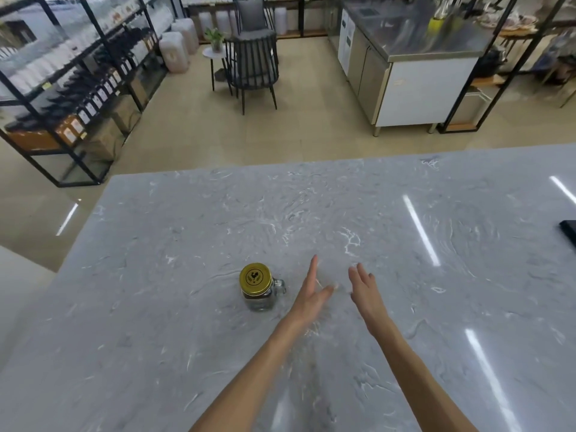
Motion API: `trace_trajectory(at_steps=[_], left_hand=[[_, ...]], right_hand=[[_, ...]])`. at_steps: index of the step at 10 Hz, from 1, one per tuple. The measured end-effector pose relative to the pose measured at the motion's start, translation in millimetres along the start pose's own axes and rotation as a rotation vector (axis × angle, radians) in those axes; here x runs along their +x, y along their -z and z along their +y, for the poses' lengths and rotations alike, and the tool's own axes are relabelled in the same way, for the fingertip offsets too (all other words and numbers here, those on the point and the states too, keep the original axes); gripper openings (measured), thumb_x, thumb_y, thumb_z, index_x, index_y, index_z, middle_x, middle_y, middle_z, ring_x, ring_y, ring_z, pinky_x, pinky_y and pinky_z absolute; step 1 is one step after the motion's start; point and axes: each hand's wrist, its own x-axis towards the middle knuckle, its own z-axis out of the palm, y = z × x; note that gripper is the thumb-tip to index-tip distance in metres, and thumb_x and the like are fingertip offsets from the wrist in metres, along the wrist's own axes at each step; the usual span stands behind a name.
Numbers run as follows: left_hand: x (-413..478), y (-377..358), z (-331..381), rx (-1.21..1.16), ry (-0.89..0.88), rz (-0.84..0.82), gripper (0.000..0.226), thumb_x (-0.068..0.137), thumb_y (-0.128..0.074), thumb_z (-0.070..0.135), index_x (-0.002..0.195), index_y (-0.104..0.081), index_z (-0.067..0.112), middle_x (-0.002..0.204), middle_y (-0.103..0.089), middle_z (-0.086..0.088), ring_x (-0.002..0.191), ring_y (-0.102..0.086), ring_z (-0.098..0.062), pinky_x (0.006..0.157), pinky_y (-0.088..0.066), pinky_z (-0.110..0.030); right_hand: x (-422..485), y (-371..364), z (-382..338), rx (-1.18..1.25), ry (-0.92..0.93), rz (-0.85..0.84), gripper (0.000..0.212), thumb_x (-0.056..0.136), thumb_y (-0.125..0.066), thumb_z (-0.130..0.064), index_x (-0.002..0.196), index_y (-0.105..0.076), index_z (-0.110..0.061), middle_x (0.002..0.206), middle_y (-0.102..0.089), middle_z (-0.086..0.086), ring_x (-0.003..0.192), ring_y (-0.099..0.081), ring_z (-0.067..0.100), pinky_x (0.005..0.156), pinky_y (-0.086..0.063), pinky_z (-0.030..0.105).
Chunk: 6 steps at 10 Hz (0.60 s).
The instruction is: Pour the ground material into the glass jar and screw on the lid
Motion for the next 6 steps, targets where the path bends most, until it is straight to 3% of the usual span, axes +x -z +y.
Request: trace_trajectory(at_steps=[1, 2, 3, 4, 5, 6], left_hand=[[-5, 17, 13, 0.044, 0.02, 0.02, 0.078, 0.103, -0.052, 0.037, 0.159, 0.003, 0.036, 0.167, -0.005, 0.005, 0.154, -0.011, -0.02, 0.123, -0.019, -0.047], [-14, 51, 33, 0.107, -0.01, 0.13, 0.047, 0.106, -0.047, 0.032, 0.15, -0.039, 0.018, 0.15, -0.043, -0.003, 0.133, -0.048, -0.023, 0.107, -0.045, -0.039], [-40, 84, 41, 0.088, -0.07, 0.304, 0.028, 0.106, -0.047, 0.025, 0.094, -0.064, 0.008, 0.093, -0.068, -0.006, 0.085, -0.063, -0.022, 0.073, -0.051, -0.03], [-76, 115, 32, 0.464, -0.179, 0.458, 0.029, 0.105, -0.049, 0.026, 0.088, -0.062, 0.007, 0.086, -0.067, -0.005, 0.081, -0.063, -0.023, 0.075, -0.049, -0.036], [-105, 130, 4, 0.876, -0.215, 0.48, 0.03, 0.102, -0.051, 0.036, 0.122, -0.063, 0.017, 0.123, -0.062, -0.008, 0.114, -0.057, -0.028, 0.096, -0.047, -0.042], [-114, 137, -13, 1.127, -0.037, 0.435, 0.06, 0.099, -0.038, 0.06, 0.154, -0.028, 0.036, 0.165, -0.017, -0.013, 0.151, -0.01, -0.039, 0.118, -0.011, -0.06]], right_hand=[[-5, 9, -9, -0.049, -0.018, 0.061, 0.063, 0.1, -0.035, -0.053, 0.156, -0.021, -0.024, 0.165, -0.009, 0.006, 0.151, -0.015, 0.03, 0.12, -0.022, 0.054], [-16, 23, -28, -0.247, 0.049, 0.194, 0.058, 0.101, -0.036, -0.049, 0.149, -0.039, -0.017, 0.157, -0.031, 0.016, 0.142, -0.034, 0.034, 0.113, -0.03, 0.052], [-37, 26, -45, -0.271, 0.233, 0.266, 0.04, 0.102, -0.038, -0.041, 0.104, -0.067, -0.013, 0.111, -0.071, 0.011, 0.101, -0.065, 0.027, 0.081, -0.051, 0.042], [-65, 9, -51, -0.413, 0.449, 0.246, 0.024, 0.102, -0.045, -0.04, 0.096, -0.066, -0.029, 0.099, -0.07, -0.008, 0.1, -0.067, 0.019, 0.076, -0.049, 0.032], [-80, -30, -24, -0.848, 0.622, 0.137, 0.051, 0.098, -0.049, -0.052, 0.14, -0.05, -0.025, 0.148, -0.049, 0.005, 0.142, -0.038, 0.029, 0.114, -0.035, 0.044], [-85, -64, -13, -1.053, 0.621, 0.083, 0.08, 0.089, -0.029, -0.074, 0.156, -0.003, -0.039, 0.166, 0.008, 0.004, 0.152, 0.013, 0.032, 0.121, -0.001, 0.053]])
